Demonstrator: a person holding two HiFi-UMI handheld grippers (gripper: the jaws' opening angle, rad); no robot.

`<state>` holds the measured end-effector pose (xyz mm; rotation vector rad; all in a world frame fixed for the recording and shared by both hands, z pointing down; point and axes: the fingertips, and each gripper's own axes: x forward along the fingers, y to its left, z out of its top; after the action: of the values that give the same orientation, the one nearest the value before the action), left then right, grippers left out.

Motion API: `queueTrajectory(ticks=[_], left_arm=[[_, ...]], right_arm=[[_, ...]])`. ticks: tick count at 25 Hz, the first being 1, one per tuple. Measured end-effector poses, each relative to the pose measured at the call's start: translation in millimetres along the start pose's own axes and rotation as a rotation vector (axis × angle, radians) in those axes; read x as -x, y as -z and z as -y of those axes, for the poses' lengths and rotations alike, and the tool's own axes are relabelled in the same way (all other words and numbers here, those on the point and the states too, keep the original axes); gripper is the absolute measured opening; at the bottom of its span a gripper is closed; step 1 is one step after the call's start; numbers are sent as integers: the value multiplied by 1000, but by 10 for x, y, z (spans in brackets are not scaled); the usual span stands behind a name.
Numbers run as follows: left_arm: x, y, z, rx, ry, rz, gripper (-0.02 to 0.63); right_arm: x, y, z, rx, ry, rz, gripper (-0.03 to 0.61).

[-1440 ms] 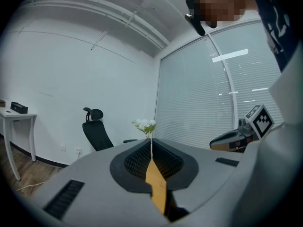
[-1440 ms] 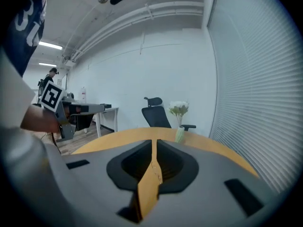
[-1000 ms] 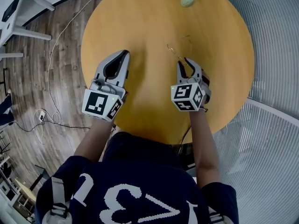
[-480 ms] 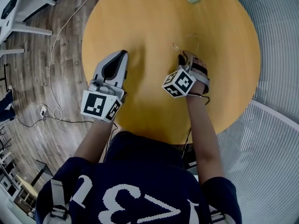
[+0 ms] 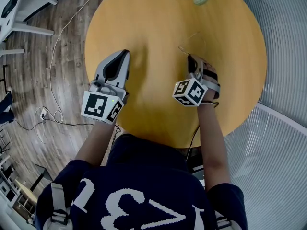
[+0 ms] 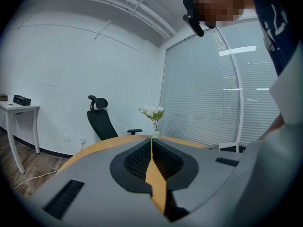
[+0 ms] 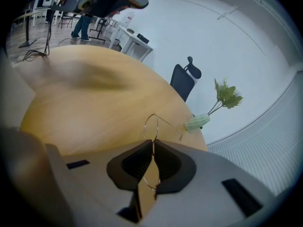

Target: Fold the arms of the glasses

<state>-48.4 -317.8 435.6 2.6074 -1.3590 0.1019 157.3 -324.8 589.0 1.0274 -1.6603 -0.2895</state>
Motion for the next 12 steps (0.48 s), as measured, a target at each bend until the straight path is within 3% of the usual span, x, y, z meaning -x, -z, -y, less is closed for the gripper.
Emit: queueTrajectory(ticks=[4, 12], left_arm=[[55, -50, 47, -1, 20, 8, 21], [98, -242, 264, 42, 152, 24, 23]], right_arm=[[337, -86, 95, 8, 3, 75, 36], [1145, -512, 140, 117, -121, 232, 35]])
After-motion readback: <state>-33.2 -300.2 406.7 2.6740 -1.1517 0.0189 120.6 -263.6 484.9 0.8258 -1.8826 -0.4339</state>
